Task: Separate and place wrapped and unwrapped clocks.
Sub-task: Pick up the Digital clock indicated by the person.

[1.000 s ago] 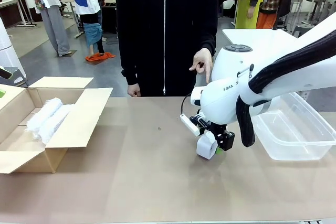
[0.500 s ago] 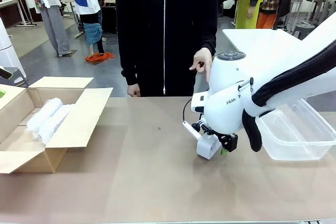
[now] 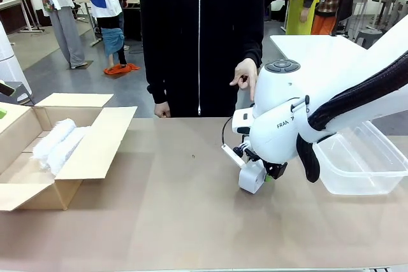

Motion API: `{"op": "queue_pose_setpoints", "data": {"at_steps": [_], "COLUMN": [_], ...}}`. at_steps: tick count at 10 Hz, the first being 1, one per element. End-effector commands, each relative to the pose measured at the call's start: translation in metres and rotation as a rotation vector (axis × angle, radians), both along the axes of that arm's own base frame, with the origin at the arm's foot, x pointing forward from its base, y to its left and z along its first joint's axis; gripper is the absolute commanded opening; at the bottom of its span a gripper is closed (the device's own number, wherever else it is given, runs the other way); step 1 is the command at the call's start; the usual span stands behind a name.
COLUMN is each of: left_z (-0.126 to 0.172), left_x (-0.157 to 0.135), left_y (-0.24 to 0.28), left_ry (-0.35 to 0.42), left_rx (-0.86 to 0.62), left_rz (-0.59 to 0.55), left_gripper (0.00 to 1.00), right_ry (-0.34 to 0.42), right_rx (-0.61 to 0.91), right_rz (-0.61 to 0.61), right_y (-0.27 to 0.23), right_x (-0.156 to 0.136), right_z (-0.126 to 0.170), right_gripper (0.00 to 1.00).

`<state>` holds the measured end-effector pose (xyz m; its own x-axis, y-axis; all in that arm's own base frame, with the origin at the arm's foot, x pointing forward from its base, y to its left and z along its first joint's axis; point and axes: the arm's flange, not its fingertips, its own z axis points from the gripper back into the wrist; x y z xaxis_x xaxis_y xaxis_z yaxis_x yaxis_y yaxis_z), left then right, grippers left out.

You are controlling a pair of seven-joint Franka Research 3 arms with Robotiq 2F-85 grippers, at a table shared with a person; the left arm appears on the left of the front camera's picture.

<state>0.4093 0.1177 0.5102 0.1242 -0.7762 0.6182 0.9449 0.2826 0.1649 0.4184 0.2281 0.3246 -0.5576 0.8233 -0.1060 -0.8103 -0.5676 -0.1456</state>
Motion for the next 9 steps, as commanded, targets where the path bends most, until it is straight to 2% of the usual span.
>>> {"op": "queue_pose_setpoints", "data": {"at_steps": [1,2,3,4,5,6,8,9], "left_z": [-0.001,-0.001,-0.001,-0.001,-0.001,-0.001,-0.001,-0.001], "left_x": [0.001,0.001,0.001,0.001,0.001,0.001,0.001,0.001], "left_y": [0.002,0.002,0.002,0.002,0.002,0.002,0.002,0.002], "left_ry": [-0.014,-0.014,-0.014,-0.014,-0.014,-0.014,-0.014,-0.014], "left_rx": [-0.012,-0.012,-0.012,-0.012,-0.012,-0.012,-0.012,-0.012], "left_rz": [-0.009,-0.009,-0.009,-0.009,-0.009,-0.009,-0.009,-0.009], "left_gripper": [1.00,1.00,1.00,1.00,1.00,1.00,1.00,1.00], "right_ry": [-0.013,-0.001,0.009,0.031,0.050,0.074,0.135,0.156], "right_rx": [-0.011,-0.018,-0.027,-0.029,-0.036,-0.047,-0.078,-0.086], "right_rz": [0.011,0.007,-0.005,-0.030,-0.048,-0.072,-0.146,-0.172], "right_y": [0.002,0.003,0.002,0.001,0.001,-0.001,-0.005,-0.008], "right_x": [0.004,0.004,0.005,0.005,0.005,0.006,0.009,0.010], "right_z": [-0.003,-0.002,0.000,0.004,0.010,0.015,0.036,0.047], "right_gripper": [0.59,0.22,0.39,0.02,0.19,0.00,0.00,0.31]}}
